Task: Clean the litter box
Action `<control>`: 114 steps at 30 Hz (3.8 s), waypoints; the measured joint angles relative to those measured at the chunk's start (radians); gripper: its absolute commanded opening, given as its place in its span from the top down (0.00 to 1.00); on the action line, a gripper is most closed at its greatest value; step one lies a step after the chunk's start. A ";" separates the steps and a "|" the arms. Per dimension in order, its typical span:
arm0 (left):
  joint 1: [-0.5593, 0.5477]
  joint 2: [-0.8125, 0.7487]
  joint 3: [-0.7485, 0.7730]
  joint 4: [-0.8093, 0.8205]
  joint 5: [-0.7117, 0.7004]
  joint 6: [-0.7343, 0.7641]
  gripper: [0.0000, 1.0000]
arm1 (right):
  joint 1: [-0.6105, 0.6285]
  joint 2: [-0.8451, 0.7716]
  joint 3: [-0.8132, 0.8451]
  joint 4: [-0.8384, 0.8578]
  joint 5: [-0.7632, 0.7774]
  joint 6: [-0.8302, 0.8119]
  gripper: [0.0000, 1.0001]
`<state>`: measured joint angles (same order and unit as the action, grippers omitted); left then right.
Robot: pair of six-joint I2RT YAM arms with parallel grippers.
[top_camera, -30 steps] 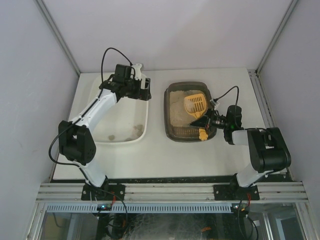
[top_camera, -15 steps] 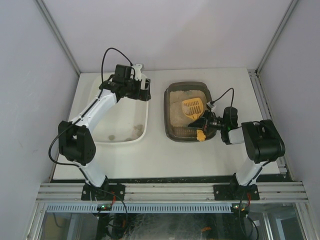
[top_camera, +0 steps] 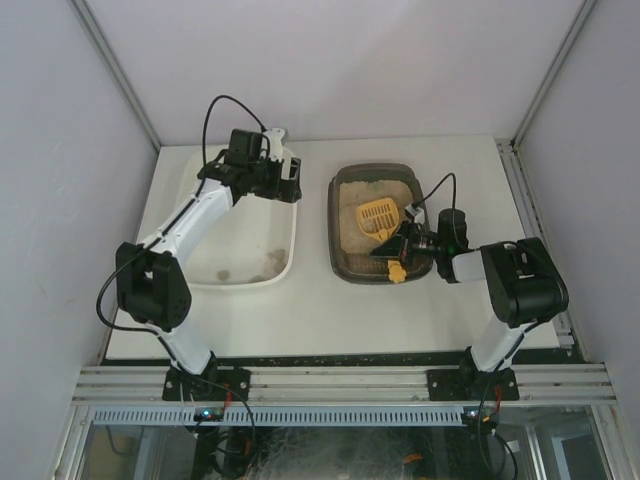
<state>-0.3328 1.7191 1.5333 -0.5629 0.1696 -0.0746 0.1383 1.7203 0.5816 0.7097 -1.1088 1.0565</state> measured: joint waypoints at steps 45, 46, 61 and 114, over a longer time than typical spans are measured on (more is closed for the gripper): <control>0.002 -0.055 -0.065 -0.001 0.061 0.060 0.00 | 0.166 -0.108 0.135 -0.379 0.076 -0.320 1.00; 0.003 -0.057 -0.065 -0.002 0.060 0.064 0.00 | 0.150 -0.108 0.134 -0.359 0.070 -0.290 1.00; 0.433 -0.064 0.174 -0.387 0.513 0.261 0.00 | 0.245 -0.120 0.370 -0.591 0.183 -0.272 1.00; 0.184 0.275 0.550 -0.217 0.317 0.151 0.00 | 0.374 -0.157 0.914 -1.649 1.152 -0.740 1.00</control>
<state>-0.1490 1.9942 2.0830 -0.7799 0.4870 0.0761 0.5125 1.5635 1.4952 -0.9394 0.0429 0.3168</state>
